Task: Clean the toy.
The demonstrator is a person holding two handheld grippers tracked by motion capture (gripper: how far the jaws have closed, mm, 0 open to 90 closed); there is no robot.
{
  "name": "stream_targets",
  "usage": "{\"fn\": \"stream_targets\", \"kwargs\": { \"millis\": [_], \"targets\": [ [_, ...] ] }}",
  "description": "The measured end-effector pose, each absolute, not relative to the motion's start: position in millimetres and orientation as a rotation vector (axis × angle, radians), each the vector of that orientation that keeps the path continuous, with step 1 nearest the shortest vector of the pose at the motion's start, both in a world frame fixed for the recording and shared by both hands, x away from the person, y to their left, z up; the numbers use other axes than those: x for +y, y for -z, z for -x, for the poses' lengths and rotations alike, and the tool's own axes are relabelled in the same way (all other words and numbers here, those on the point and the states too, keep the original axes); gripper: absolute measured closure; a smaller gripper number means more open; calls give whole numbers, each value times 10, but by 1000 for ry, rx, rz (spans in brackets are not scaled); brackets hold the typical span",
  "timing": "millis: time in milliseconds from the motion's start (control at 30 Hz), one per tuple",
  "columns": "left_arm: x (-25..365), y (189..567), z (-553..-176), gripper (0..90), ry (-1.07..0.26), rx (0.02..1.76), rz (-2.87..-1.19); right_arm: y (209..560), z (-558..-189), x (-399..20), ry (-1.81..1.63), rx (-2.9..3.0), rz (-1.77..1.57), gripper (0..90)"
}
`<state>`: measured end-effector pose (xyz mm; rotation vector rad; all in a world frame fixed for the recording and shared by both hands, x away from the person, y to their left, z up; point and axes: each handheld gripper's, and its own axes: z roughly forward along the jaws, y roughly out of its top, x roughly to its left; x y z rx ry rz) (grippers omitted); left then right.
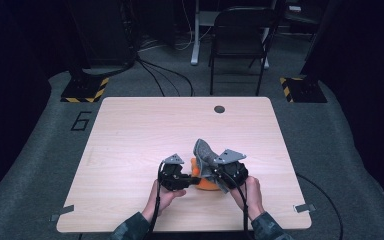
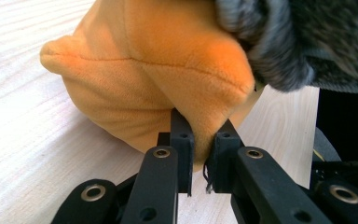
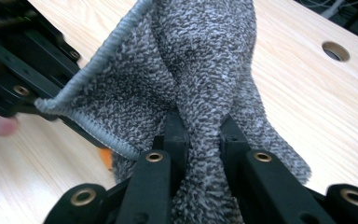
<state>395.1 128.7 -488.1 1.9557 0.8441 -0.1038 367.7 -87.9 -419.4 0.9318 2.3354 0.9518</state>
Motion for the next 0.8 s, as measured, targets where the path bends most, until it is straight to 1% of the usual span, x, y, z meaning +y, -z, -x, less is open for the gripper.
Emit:
{"fn": "stream_targets", "kwargs": {
  "millis": [133, 233, 367, 467, 533, 600, 667, 800],
  "targets": [
    [1279, 4881, -3939, 828, 107, 854, -1945, 4221, -3713, -1052, -898, 2309, -971, 782],
    [1281, 4886, -3947, 828, 113, 847, -1943, 4301, -3811, -1250, -867, 2269, -1074, 783],
    [1284, 4891, -3956, 827, 110, 846, -1938, 4534, -4006, -1500, -788, 2270, -1225, 782],
    [1284, 4889, -3956, 827, 108, 839, -1939, 4759, -4138, -1576, -707, 2307, -1290, 781],
    [1283, 4885, -3951, 827, 105, 841, -1941, 4796, -4168, -1589, -694, 2317, -1299, 780],
    [1283, 4886, -3949, 827, 101, 841, -1942, 4663, -4143, -1608, -738, 2288, -1296, 780],
    [1283, 4888, -3943, 826, 105, 845, -1940, 4441, -4069, -1619, -818, 2240, -1273, 780],
    [1276, 4883, -3937, 824, 99, 840, -1947, 4036, -3834, -1515, -1015, 2220, -1160, 780]
  ]
}}
